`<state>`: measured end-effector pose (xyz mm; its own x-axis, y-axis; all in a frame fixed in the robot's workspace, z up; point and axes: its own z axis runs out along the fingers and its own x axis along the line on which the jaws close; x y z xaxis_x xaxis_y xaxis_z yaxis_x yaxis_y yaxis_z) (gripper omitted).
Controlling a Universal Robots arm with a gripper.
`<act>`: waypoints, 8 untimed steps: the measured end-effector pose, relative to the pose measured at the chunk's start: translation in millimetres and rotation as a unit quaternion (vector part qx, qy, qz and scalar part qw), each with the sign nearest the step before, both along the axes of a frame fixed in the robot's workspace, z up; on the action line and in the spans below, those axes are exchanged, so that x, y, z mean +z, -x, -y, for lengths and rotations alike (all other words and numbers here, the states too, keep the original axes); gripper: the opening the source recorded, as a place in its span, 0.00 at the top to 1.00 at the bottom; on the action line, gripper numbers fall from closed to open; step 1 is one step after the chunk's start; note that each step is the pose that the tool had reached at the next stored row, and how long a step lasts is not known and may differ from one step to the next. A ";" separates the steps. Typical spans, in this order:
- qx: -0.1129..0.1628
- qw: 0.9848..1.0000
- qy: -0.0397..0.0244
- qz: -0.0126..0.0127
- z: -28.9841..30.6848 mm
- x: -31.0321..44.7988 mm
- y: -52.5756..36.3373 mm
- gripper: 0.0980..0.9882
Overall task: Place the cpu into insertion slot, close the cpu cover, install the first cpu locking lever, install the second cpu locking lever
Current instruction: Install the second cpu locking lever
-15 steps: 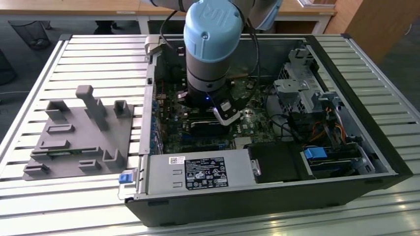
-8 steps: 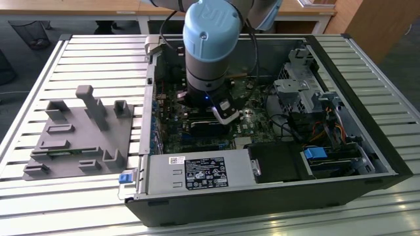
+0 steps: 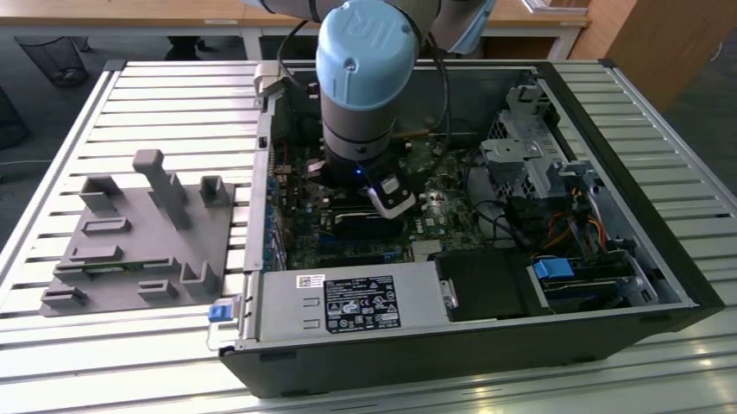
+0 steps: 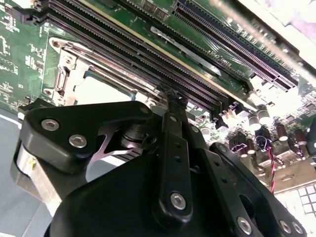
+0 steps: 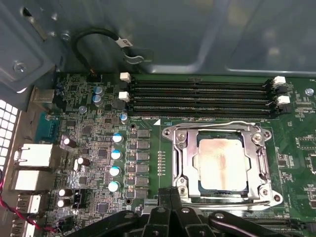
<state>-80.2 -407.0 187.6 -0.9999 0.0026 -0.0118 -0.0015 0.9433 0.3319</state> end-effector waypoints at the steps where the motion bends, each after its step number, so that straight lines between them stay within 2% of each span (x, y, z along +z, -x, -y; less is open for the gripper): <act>1: 0.000 1.000 0.000 0.000 0.0 -0.4 0.2 0.99; 8: 0.000 1.000 0.000 0.000 0.1 -0.9 0.5 0.99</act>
